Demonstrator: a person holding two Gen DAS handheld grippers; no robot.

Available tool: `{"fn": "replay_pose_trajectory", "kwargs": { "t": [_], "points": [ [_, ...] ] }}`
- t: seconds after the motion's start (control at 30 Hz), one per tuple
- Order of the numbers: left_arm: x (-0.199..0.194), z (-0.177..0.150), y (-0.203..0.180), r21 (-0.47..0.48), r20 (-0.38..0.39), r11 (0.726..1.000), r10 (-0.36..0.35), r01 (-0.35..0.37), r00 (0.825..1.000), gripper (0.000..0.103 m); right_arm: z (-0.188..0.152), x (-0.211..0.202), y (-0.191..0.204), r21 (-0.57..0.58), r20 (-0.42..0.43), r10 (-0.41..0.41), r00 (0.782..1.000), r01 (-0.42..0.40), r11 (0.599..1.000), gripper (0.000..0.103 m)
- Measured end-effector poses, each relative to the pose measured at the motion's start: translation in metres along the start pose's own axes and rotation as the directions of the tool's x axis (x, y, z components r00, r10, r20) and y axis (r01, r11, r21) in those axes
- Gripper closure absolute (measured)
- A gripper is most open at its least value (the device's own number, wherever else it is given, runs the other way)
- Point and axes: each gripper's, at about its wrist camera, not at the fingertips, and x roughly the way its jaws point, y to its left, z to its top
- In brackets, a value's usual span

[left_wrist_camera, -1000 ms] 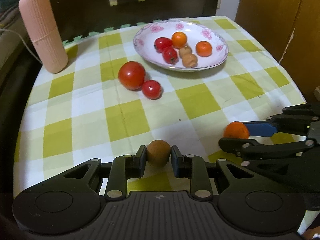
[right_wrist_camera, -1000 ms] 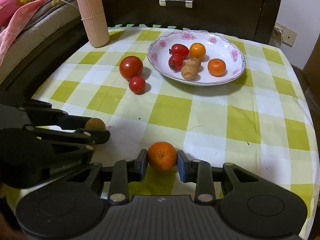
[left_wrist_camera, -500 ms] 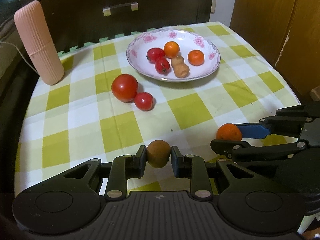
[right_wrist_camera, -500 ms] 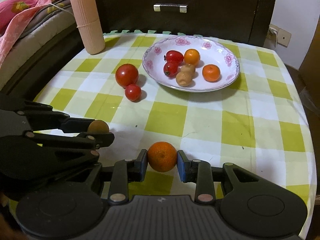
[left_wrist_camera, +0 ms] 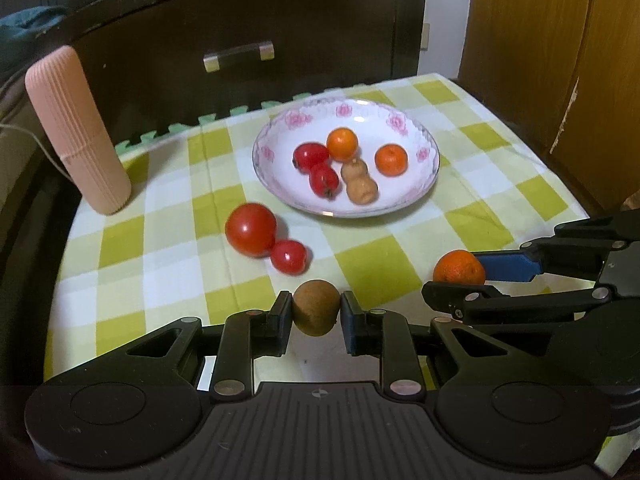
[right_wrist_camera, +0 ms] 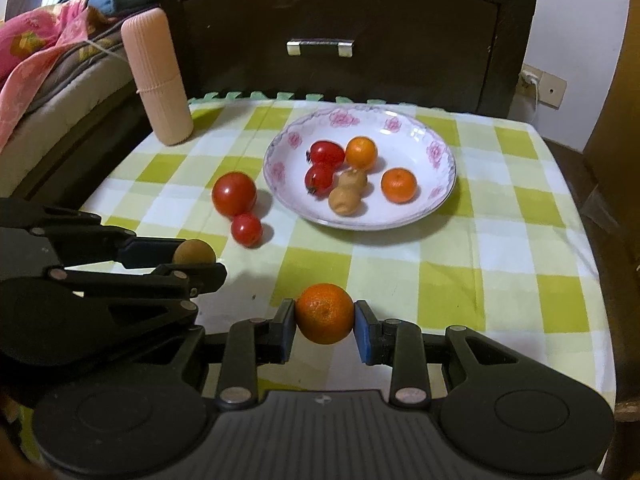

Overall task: Organize fruits
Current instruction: 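Carry the held mandarin and brown fruit over the white bowl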

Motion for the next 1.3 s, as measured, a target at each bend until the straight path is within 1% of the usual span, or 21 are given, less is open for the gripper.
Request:
{"fn": "replay_pose_trajectory", "kwargs": {
  "t": [0.4, 0.7, 1.07, 1.3],
  "points": [
    [0.009, 0.032, 0.002, 0.009, 0.034, 1.000, 0.008, -0.009, 0.999, 0.072, 0.025, 0.005, -0.013, 0.017, 0.032, -0.020, 0.999, 0.019, 1.000, 0.072],
    [0.021, 0.051, 0.003, 0.008, 0.038, 1.000, 0.006, -0.007, 0.999, 0.072, 0.045, 0.020, -0.026, 0.030, 0.043, -0.028, 0.999, 0.027, 0.999, 0.072],
    [0.049, 0.082, 0.008, 0.008, 0.044, 1.000, 0.011, -0.011, 0.999, 0.071, 0.069, 0.043, -0.042, 0.046, 0.063, -0.036, 0.997, 0.033, 0.998, 0.072],
    [0.066, 0.095, 0.009, 0.013, 0.043, 1.000, 0.012, -0.013, 0.999, 0.071, 0.082, 0.061, -0.056, 0.063, 0.071, -0.037, 0.997, 0.033, 0.998, 0.072]
  ]
}}
